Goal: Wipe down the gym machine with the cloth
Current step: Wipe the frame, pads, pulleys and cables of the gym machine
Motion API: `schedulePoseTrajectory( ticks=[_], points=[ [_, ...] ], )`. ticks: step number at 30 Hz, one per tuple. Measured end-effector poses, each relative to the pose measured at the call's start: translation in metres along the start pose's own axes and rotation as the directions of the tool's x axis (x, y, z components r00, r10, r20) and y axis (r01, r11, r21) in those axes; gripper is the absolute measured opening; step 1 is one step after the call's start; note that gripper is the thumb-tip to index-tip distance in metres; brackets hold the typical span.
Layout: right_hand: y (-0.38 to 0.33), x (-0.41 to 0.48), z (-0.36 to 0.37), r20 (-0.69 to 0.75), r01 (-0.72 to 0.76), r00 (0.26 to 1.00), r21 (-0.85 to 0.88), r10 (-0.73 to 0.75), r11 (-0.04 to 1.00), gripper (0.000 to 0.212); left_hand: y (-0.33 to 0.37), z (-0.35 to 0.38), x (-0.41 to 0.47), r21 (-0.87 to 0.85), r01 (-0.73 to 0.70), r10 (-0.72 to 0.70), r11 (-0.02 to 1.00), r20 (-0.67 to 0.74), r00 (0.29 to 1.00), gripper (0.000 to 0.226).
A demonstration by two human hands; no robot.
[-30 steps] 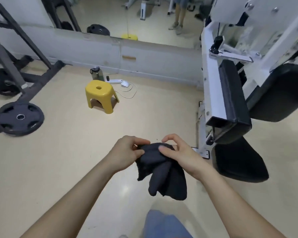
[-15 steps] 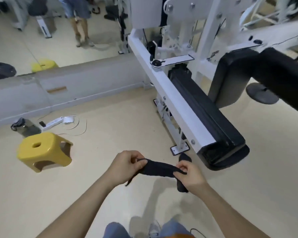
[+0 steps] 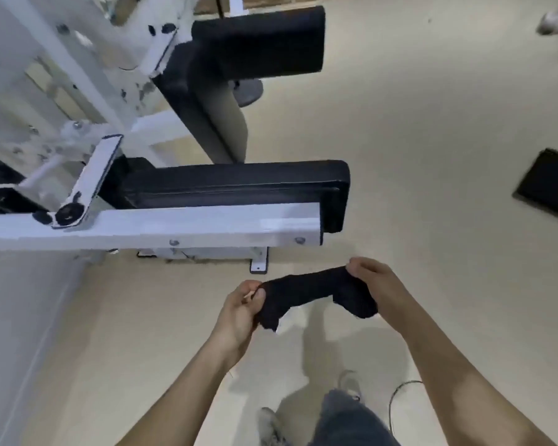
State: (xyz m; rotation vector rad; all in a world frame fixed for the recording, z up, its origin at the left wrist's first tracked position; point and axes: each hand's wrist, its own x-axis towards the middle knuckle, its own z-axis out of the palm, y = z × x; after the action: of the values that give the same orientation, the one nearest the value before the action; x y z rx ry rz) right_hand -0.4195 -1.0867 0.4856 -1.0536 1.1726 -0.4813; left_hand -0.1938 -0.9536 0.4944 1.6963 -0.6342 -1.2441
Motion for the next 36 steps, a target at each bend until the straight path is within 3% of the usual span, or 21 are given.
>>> schedulePoseTrajectory(
  ticks=[1, 3, 6, 9, 11, 14, 18, 20, 22, 24, 27, 31, 34, 36],
  points=[
    [0.008, -0.009, -0.001, -0.046, -0.016, 0.999, 0.035, 0.018, 0.999, 0.028, 0.000, 0.007, 0.007, 0.030, 0.033, -0.033, 0.999, 0.008, 0.999, 0.015],
    [0.028, -0.017, -0.006, -0.163, -0.030, 0.986, 0.045, 0.037, 0.999, 0.030, 0.000, 0.019, 0.022, 0.315, -0.074, 0.060, 0.946, 0.054, 0.997, 0.016],
    [0.056, -0.009, -0.005, -0.334, -0.007, 0.943, -0.040, -0.007, 0.999, 0.032, 0.001, 0.036, 0.053, 0.640, -0.396, 0.283, 0.658, 0.276, 0.918, 0.015],
    [0.079, 0.009, 0.013, -0.453, 0.045, 0.890, 0.002, -0.039, 0.999, 0.030, -0.009, 0.040, 0.090, 0.782, -0.468, 0.260, 0.412, 0.391, 0.883, 0.014],
    [0.093, 0.024, 0.026, -0.502, 0.070, 0.865, 0.161, 0.020, 0.985, 0.031, -0.021, 0.039, 0.113, 0.827, -0.483, 0.222, 0.290, 0.433, 0.874, 0.011],
    [0.118, 0.046, 0.047, -0.448, 0.187, 0.890, 0.532, 0.087, 0.825, 0.032, -0.039, 0.041, 0.150, 0.808, -0.582, 0.199, 0.096, 0.557, 0.806, 0.012],
    [0.152, 0.082, 0.062, -0.395, 0.377, 0.912, 0.702, -0.109, 0.604, 0.035, -0.072, 0.054, 0.200, 0.683, -0.715, 0.209, -0.149, 0.728, 0.653, 0.017],
    [0.179, 0.107, 0.071, -0.394, 0.484, 0.875, 0.742, -0.283, 0.465, 0.018, -0.090, 0.053, 0.229, 0.607, -0.746, 0.214, -0.272, 0.794, 0.569, 0.017],
    [0.209, 0.142, 0.071, -0.402, 0.553, 0.824, 0.727, -0.399, 0.407, 0.027, -0.109, 0.056, 0.259, 0.561, -0.764, 0.235, -0.319, 0.828, 0.509, 0.018],
    [0.235, 0.184, 0.071, -0.451, 0.602, 0.794, 0.682, -0.409, 0.416, 0.031, -0.133, 0.057, 0.288, 0.505, -0.772, 0.248, -0.387, 0.863, 0.440, 0.028],
    [0.260, 0.250, 0.086, -0.570, 0.671, 0.741, 0.614, -0.354, 0.416, 0.018, -0.172, 0.040, 0.324, 0.397, -0.736, 0.212, -0.548, 0.917, 0.337, 0.045],
    [0.285, 0.337, 0.139, -0.642, 0.713, 0.697, 0.575, -0.319, 0.400, 0.018, -0.216, 0.008, 0.374, 0.356, -0.608, 0.198, -0.710, 0.929, 0.313, 0.032],
    [0.301, 0.396, 0.194, -0.599, 0.702, 0.712, 0.593, -0.367, 0.394, 0.021, -0.226, -0.039, 0.417, 0.449, -0.473, 0.295, -0.758, 0.883, 0.365, 0.018],
    [0.300, 0.425, 0.224, -0.552, 0.705, 0.709, 0.561, -0.439, 0.434, 0.027, -0.223, -0.068, 0.437, 0.554, -0.375, 0.396, -0.743, 0.816, 0.422, 0.024]
  ],
)
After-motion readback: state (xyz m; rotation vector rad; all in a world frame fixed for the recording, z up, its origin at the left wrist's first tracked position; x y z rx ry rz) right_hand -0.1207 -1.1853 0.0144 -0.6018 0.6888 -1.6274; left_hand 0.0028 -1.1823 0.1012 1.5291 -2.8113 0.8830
